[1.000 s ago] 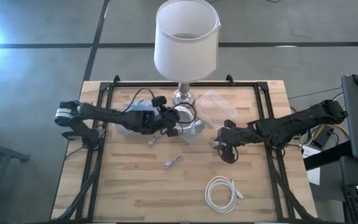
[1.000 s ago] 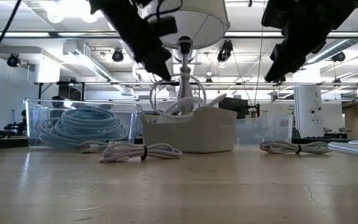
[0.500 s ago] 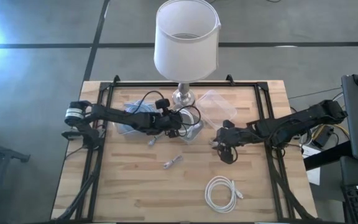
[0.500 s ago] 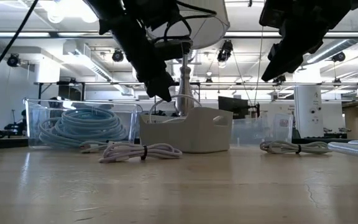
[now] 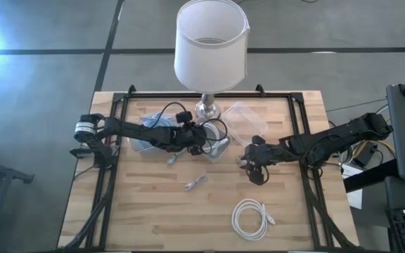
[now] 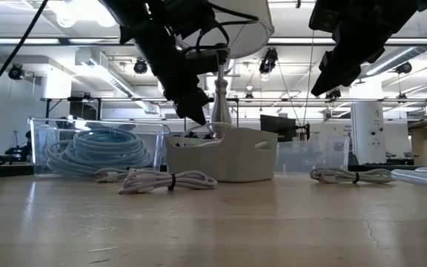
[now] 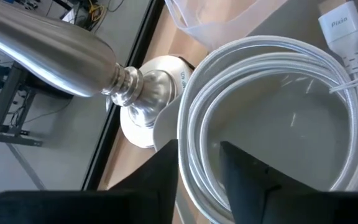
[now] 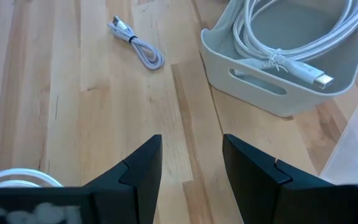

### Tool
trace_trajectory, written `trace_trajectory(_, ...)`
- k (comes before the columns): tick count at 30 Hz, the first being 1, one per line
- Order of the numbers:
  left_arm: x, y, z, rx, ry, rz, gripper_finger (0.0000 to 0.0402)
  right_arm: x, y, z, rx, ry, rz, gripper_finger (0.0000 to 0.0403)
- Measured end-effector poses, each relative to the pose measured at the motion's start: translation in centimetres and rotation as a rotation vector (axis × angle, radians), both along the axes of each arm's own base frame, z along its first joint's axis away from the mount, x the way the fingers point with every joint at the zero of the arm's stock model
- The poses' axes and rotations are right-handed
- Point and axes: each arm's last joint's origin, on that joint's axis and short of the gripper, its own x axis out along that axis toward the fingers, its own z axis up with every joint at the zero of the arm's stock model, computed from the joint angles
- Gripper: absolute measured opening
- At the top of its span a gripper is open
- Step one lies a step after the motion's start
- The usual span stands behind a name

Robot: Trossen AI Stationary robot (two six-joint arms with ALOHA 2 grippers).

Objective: Pick & Place USB Port
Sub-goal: Put the left white HDMI cable into the gray bin, then put the white HDMI cable into the gray bin

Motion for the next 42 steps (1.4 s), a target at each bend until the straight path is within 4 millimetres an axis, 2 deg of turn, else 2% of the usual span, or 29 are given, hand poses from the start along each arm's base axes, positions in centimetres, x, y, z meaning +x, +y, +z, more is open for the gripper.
trace_trajectory(10,0.0,0.3,0.0,0.014,0.014,-0.004,0.0173,0.0,0.0,0.0,0.0,0.0,0.001,0.0166)
trace_trajectory(13,0.0,0.5,-0.1,-0.029,0.014,-0.031,0.0183,0.0,0.0,0.0,-0.003,-0.001,0.003,0.0166)
trace_trajectory(19,0.0,0.7,-0.2,-0.088,0.001,-0.054,0.0188,0.1,0.0,0.4,-0.009,-0.013,0.011,0.0166)
trace_trajectory(26,-0.1,0.6,0.5,0.017,0.018,-0.015,0.0188,0.4,0.0,0.9,-0.07,-0.031,0.076,0.0167)
trace_trajectory(32,0.2,-0.9,2.7,0.022,-0.058,-0.043,0.0186,0.7,0.1,1.9,-0.133,-0.06,0.143,0.0167)
trace_trajectory(36,0.6,-2.6,3.8,0.027,-0.085,-0.099,0.0186,1.4,0.2,3.1,-0.166,-0.143,0.177,0.0166)
trace_trajectory(42,0.9,-4.7,4.9,-0.014,-0.13,-0.175,0.0186,2.0,0.3,4.9,-0.198,-0.233,0.204,0.0167)
